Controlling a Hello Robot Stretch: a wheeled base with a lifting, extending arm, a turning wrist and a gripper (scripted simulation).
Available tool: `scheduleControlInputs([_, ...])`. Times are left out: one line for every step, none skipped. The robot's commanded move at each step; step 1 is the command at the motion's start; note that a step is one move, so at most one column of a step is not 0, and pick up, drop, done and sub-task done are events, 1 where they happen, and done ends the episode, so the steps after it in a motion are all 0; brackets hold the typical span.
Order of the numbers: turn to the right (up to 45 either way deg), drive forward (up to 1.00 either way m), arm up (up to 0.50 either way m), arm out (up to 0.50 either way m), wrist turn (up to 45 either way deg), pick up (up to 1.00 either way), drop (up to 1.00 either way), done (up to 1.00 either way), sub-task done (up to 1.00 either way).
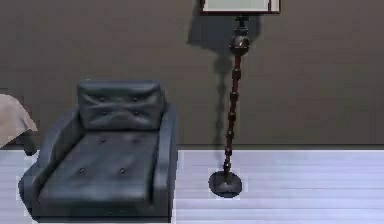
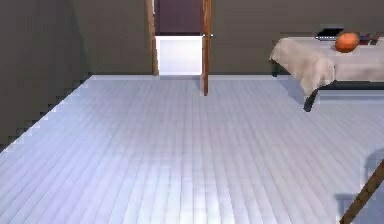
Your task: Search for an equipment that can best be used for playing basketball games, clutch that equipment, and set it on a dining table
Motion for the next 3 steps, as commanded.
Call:
scheduleControlInputs([45.0,0.0,0.0,0.0,0.0,0.0,0.0,0.0,0.0])
scheduleControlInputs([45.0,0.0,0.0,0.0,0.0,0.0,0.0,0.0,0.0])
scheduleControlInputs([24.0,0.0,0.0,0.0,0.0,0.0,0.0,0.0,0.0])
